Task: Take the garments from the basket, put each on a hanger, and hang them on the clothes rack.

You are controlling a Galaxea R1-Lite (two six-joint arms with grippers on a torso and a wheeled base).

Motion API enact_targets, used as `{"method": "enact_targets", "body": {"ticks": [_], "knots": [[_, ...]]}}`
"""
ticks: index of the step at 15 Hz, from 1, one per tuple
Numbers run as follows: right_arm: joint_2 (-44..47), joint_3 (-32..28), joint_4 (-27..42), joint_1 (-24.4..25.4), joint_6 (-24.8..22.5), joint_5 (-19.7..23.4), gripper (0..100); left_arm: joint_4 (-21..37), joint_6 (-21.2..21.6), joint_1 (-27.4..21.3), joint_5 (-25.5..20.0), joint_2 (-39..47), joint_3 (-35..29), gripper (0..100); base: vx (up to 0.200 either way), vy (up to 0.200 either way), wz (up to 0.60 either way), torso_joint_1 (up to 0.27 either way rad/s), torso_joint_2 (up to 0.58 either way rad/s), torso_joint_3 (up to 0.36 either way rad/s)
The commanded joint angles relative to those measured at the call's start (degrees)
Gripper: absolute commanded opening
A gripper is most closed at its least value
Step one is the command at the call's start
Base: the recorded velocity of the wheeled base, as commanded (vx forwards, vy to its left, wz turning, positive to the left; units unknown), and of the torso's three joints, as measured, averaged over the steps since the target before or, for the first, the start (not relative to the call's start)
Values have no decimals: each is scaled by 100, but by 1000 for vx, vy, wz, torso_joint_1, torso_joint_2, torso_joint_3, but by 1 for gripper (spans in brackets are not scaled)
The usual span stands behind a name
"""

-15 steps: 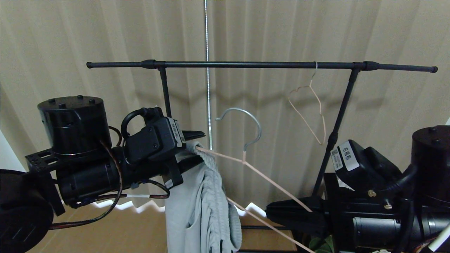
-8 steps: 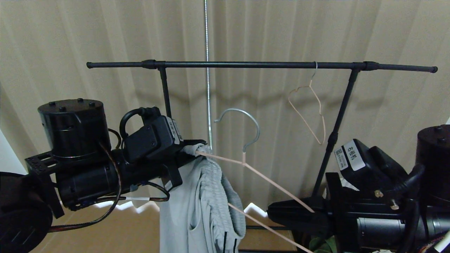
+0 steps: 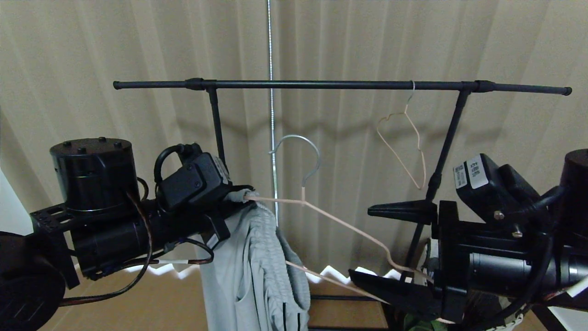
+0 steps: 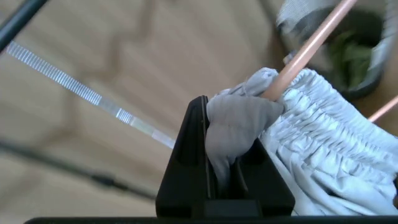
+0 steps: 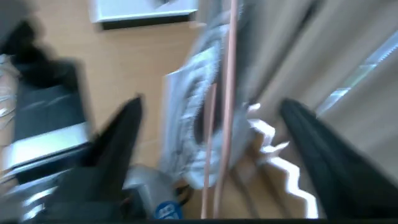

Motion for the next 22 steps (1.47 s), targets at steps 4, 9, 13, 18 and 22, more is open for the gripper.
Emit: {"method": "enact_targets", "body": {"ticks": [4,9,13,18,22], "knots": [[22,7,-238,-636,-210,-62,100,-1,-31,255,1412,-14,215,0,0,0,0,0,0,0],[39,226,-238,-654,-210,-54,100,-9,-1314,96,2502,-32,136,0,0,0,0,0,0,0],[65,314,-176,-109,-139,-18,100,-9,-2281,-27,2484,-111,-260,0,0,0,0,0,0,0],[558,578,-273,207,63,-45,100,-27,-2712,-352,2036,-269,-620,0,0,0,0,0,0,0],[1182,508,-1257,163,520,-458,100,-36,-2712,-413,1403,-506,-708,0,0,0,0,0,0,0]]}}
